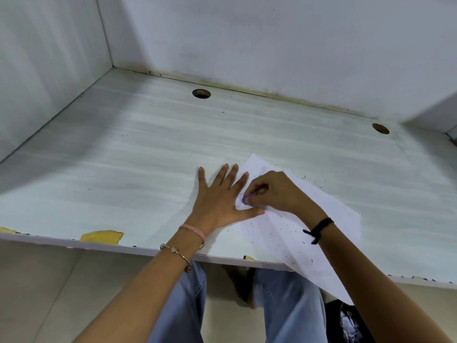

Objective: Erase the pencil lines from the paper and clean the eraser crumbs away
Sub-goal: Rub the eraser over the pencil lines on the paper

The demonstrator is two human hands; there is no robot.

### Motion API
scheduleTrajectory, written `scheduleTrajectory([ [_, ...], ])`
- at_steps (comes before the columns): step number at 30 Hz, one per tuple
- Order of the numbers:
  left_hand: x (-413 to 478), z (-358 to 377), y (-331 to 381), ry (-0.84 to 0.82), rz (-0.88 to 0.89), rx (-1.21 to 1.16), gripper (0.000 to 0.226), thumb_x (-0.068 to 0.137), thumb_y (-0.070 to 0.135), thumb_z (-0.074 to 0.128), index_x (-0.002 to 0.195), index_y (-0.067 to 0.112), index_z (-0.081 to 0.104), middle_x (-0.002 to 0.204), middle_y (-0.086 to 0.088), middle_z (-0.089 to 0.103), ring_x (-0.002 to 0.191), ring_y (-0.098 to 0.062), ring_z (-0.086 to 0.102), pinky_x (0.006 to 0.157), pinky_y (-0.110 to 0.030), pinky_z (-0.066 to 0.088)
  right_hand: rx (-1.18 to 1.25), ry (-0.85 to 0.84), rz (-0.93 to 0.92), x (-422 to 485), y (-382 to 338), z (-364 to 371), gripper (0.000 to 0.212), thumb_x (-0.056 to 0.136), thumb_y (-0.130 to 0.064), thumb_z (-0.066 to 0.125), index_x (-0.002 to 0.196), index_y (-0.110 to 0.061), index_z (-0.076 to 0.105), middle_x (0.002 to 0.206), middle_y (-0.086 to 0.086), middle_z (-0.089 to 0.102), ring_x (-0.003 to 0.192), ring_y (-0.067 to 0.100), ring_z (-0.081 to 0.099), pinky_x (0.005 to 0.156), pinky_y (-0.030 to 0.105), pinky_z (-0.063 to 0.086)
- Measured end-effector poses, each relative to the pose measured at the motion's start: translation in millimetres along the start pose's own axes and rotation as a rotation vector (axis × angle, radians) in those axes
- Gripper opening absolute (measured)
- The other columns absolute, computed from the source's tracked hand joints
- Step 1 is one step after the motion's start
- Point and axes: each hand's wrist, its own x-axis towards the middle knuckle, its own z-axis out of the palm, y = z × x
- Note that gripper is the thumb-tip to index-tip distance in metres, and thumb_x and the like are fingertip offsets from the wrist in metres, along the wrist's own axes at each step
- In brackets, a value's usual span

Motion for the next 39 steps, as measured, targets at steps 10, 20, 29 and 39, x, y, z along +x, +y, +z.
scheduleTrajectory([
  [10, -0.3, -0.2, 0.2, 0.003, 0.0, 0.004, 0.103, 0.071, 0.093, 0.018, 0.155, 0.038, -0.003, 0.164, 0.004, -0.011, 0.15, -0.015, -0.014, 0.11, -0.068, -0.013, 0.005, 0.032, -0.036, 2.3, 2.5, -1.7, 0.002, 0.074, -0.016, 0.076, 0.075, -0.017, 0.076, 0.071, 0.0, 0.071, 0.065, 0.011, 0.062, 0.059, 0.017, 0.045],
  [20, -0.6, -0.7, 0.4, -0.009, -0.004, -0.019, 0.099, 0.075, 0.091, 0.022, 0.155, 0.039, -0.005, 0.164, 0.004, -0.014, 0.15, -0.015, -0.017, 0.11, -0.067, -0.014, 0.006, 0.187, -0.04, 12.6, 7.7, -3.3, 0.004, 0.076, -0.01, 0.073, 0.077, -0.012, 0.075, 0.068, -0.005, 0.067, 0.06, 0.004, 0.058, 0.058, 0.014, 0.044],
  [29, -2.0, -3.0, 0.9, -0.017, -0.004, -0.017, 0.097, 0.076, 0.09, 0.024, 0.154, 0.04, -0.005, 0.163, 0.004, -0.014, 0.15, -0.015, -0.017, 0.111, -0.066, -0.015, -0.003, 0.317, 0.05, 27.2, 20.2, -17.3, 0.004, 0.077, -0.009, 0.071, 0.075, -0.01, 0.074, 0.077, 0.004, 0.071, 0.071, 0.016, 0.065, 0.065, 0.025, 0.051],
  [39, -1.6, -3.2, 0.1, -0.034, 0.002, -0.001, 0.098, 0.075, 0.091, 0.02, 0.154, 0.039, -0.006, 0.163, 0.005, -0.016, 0.149, -0.015, -0.019, 0.11, -0.067, -0.014, 0.08, 0.307, 0.079, 30.8, 34.6, -22.6, 0.008, 0.078, -0.02, 0.074, 0.072, -0.025, 0.073, 0.07, -0.004, 0.068, 0.06, 0.001, 0.056, 0.058, 0.017, 0.042],
])
